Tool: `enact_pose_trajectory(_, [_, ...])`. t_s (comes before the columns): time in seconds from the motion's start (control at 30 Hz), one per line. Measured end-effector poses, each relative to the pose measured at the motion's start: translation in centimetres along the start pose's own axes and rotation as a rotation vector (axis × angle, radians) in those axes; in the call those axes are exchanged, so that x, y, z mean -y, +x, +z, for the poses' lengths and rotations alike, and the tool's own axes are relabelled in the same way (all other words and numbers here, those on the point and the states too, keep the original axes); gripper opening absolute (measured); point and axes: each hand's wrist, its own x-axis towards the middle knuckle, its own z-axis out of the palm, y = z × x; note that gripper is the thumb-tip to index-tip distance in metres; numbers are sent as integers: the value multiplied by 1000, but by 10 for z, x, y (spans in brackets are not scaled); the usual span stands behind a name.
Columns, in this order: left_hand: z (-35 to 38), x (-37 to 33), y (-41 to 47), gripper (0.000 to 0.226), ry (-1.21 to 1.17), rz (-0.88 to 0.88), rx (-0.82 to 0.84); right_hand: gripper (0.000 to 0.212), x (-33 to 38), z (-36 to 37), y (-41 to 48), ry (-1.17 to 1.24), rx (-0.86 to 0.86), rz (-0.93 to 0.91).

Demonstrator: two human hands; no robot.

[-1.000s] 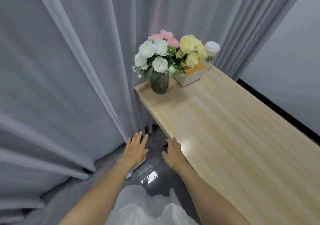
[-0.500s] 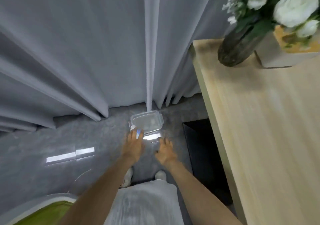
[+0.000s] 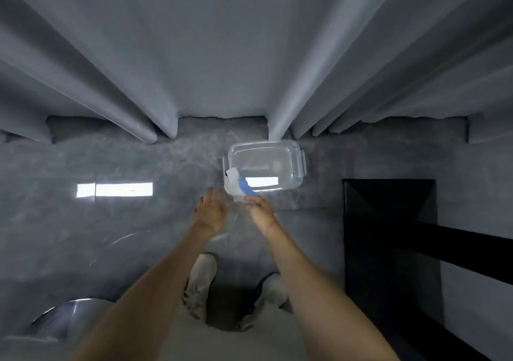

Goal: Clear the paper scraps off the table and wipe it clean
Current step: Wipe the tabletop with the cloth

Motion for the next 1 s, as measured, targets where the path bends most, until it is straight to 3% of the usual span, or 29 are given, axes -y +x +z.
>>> enact_pose_trajectory(0.13, [27,20,55,57,-27,81,37,21,-8,8,51,406,-8,162])
enact_pose_trajectory(0.27, [44,19,70,65,-206,25,135,20,-19,22,89,699,66,254])
enact_pose_trajectory(0.37, [37,3,56,55,-373,-27,111,15,-30,34,97,751,-18,317])
enact_pose_trajectory(0.47, [14,-15,34,48,-374,-8,24,27,-36,36,82,723,-72,306])
enact_pose_trajectory(0.6, [-16,-23,-2,28,-259,22,-9,13,-6,18,16,750,-67,233])
enact_pose_trajectory(0.7, [-53,-44,-46,27,-153,54,-28,9,27,-4,-48,756,-43,167])
enact_pose_trajectory(0.83, [-104,-72,-121,66,-135,164,7,12,81,-36,-146,723,-91,97])
enact_pose_trajectory(1.0, [-174,-118,-219,79,88,397,-58,13,144,-70,-269,739,-198,21])
